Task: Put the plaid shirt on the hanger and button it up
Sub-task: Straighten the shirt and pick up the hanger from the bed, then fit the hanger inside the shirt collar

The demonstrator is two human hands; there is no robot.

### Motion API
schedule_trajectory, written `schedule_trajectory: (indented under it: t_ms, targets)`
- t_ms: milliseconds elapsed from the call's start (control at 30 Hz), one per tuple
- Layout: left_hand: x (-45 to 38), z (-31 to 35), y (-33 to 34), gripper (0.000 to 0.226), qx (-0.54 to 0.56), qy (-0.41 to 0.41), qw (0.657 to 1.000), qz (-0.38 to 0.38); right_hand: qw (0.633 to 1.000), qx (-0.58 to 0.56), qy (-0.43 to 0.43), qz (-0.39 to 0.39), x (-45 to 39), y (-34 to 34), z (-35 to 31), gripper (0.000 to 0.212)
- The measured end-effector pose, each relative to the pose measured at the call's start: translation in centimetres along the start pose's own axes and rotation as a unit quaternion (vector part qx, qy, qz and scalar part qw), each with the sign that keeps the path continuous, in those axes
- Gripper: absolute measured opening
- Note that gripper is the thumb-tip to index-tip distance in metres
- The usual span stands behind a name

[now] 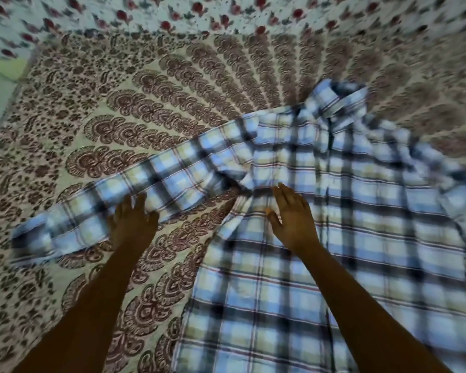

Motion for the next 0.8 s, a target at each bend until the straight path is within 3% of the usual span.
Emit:
schedule_trajectory:
  t_ms: [267,467,667,800]
  targets:
    - [6.8,21.8,2.7,0.051,0.111,0.179,0.977,0.023,0.995,-0.044,0.072,0.058,5.8,-6.1,13.8,0.071]
    - [13.3,38.3,9.9,0.04,0.114,0.238,0.964,-0.012,0.982,-0.057,0.149,0.104,12.8,-11.1,29.4,0.067]
    - [18.9,52.7,16.6,0.069,0.128,0.303,0.943,-0.052,0.955,-0.036,0.234,0.181,20.1,-17.4,44.4,0.057]
    - [22.0,61.6,21.1,0.069,0.114,0.343,0.927,-0.1,0.936,-0.028,0.285,0.205,23.5,-19.3,52.5,0.061]
Point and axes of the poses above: each hand's wrist, its own x-axis away from the middle knuckle, its own y-axis out of the palm, z = x × y, the point moved 10 cm from there along -x, towards the middle knuckle, and after that the axes turned 6 degrees about -z, right-handed, at the moved point
